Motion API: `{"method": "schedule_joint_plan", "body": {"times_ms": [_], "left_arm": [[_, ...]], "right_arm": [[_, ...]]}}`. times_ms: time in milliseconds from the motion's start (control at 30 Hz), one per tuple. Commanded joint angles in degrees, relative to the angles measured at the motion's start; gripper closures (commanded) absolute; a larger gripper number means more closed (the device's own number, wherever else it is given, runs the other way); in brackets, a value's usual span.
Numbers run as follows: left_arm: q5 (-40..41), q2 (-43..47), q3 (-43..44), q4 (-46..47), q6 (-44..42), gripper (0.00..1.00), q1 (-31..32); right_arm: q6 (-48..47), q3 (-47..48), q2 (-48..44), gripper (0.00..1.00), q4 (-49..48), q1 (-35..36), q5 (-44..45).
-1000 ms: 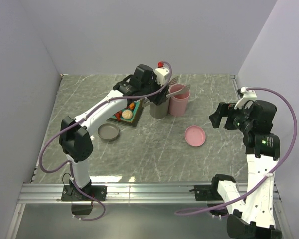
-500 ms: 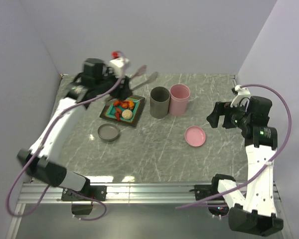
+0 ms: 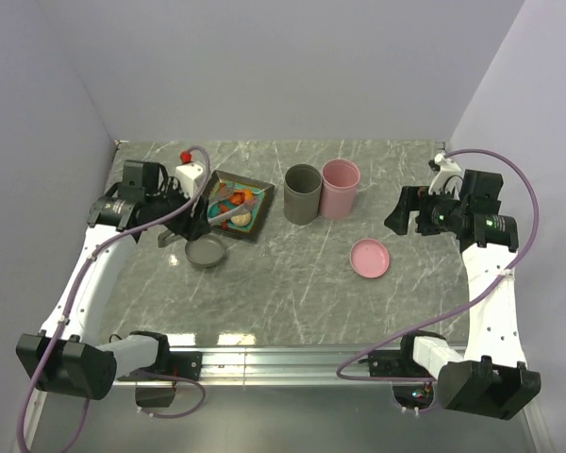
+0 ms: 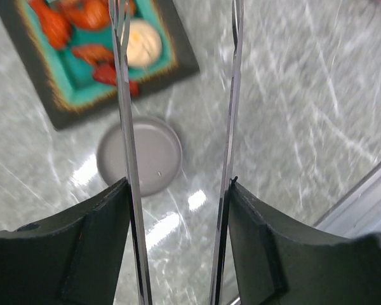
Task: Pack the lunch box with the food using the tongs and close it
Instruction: Pick up the food using the clamp
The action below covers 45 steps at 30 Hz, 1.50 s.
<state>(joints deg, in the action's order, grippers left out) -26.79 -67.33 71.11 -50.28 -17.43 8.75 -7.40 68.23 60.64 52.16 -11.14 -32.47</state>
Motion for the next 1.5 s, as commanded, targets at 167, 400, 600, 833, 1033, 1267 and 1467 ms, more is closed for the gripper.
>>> {"method": "schedule_joint_plan", "body": {"times_ms": [167,400,600,833,1033,1267,1467], "left_arm": [[-0.7,-2.7,-4.7,2.4,-6.9,0.33,-0.3],[4.3,-6.3,-6.4,7.6,-9.3,0.34,-0.3],[6.0,-10.7,-5.5,9.6,-10.5,0.36,-0.3],[6.7,-15.2,-4.8,11.9,-10.4,0.39,-0.3],[6.0,-17.4,-3.5,13.2,-9.5,0.39,-0.2],[5.8,-20.0,-2.2,13.1,-10.0,0.44,-0.2],[6.1,-20.9,-2.4,12.9,-10.0,0.48,-0.1]], "right_arm": [[0.2,2.9,1.1,0.0,-1.0,-0.4,-4.3],[0.8,1.2,0.2,0.0,-1.6,-0.4,-6.2],[0.8,1.2,0.1,0.0,-1.7,-0.3,-5.9],[0.8,0.7,0.6,0.0,-1.8,-0.3,-5.9],[0.5,0.3,0.6,0.0,-1.8,-0.3,-6.1],[0.4,1.1,1.4,0.0,-1.2,-0.3,-5.9],[-0.1,1.6,1.8,0.0,-1.0,-0.3,-5.5]]}}
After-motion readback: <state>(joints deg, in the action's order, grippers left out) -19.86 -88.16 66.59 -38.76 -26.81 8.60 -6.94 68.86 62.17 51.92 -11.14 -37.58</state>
